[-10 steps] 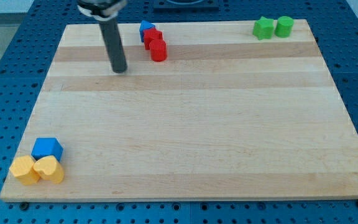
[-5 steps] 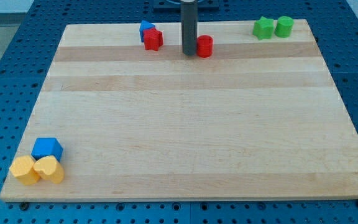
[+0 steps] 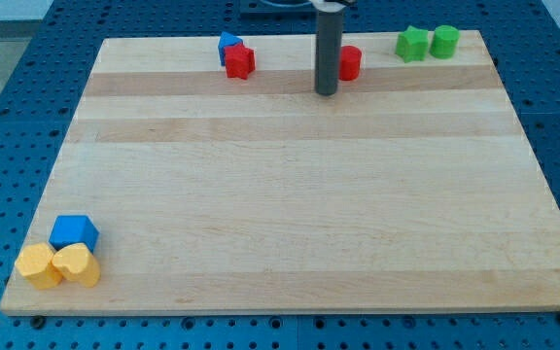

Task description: Push the red circle into the green star

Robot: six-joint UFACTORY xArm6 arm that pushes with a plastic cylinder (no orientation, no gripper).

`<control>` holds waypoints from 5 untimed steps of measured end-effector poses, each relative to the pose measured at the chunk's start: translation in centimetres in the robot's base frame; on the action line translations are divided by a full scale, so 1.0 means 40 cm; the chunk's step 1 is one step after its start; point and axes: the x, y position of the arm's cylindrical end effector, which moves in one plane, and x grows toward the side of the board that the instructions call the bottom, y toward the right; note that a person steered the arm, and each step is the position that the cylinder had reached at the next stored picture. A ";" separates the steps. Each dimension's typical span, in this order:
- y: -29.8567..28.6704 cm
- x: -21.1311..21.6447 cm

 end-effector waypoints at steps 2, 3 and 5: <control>0.057 -0.155; 0.051 -0.178; 0.011 -0.193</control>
